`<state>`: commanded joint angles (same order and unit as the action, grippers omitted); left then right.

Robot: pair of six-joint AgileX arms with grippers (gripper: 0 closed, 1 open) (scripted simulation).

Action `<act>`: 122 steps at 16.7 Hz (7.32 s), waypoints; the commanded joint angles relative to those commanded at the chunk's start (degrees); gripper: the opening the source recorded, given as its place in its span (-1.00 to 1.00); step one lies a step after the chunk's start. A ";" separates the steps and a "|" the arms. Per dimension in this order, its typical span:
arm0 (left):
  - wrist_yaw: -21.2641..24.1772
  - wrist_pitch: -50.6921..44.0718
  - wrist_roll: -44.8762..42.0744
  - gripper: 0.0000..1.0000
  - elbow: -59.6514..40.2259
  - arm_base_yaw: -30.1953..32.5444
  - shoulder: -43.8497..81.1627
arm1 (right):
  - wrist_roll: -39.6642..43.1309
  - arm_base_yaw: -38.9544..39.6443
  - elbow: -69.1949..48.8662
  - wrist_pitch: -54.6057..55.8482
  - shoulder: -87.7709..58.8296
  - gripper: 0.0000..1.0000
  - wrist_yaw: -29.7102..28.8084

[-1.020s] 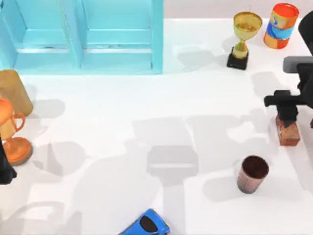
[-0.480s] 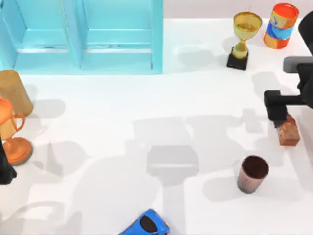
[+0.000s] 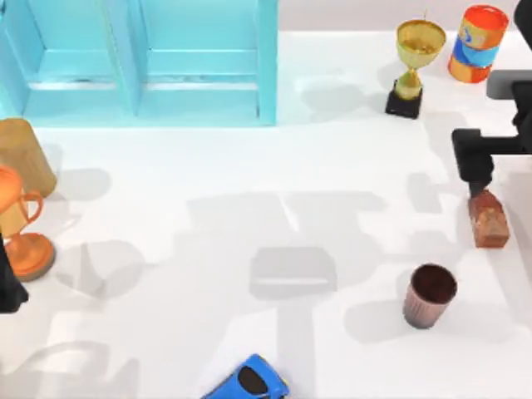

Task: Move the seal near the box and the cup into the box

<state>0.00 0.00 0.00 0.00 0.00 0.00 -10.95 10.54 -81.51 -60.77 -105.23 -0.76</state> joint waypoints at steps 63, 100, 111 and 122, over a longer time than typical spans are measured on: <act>0.00 0.00 0.00 1.00 0.00 0.00 0.00 | -17.03 16.70 20.38 10.50 4.28 -1.00 0.77; 0.00 0.00 0.00 1.00 0.00 0.00 0.00 | 46.37 -46.60 18.80 -5.67 23.70 -1.00 2.62; 0.00 0.00 0.00 1.00 0.00 0.00 0.00 | 47.37 -47.14 18.33 10.24 21.39 -1.00 7.63; 0.00 0.00 0.00 1.00 0.00 0.00 0.00 | 45.72 -46.01 30.23 9.96 19.53 -0.85 2.57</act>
<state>0.00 0.00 0.00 0.00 0.00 0.00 34.77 -35.48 -51.28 -50.82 -85.70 1.82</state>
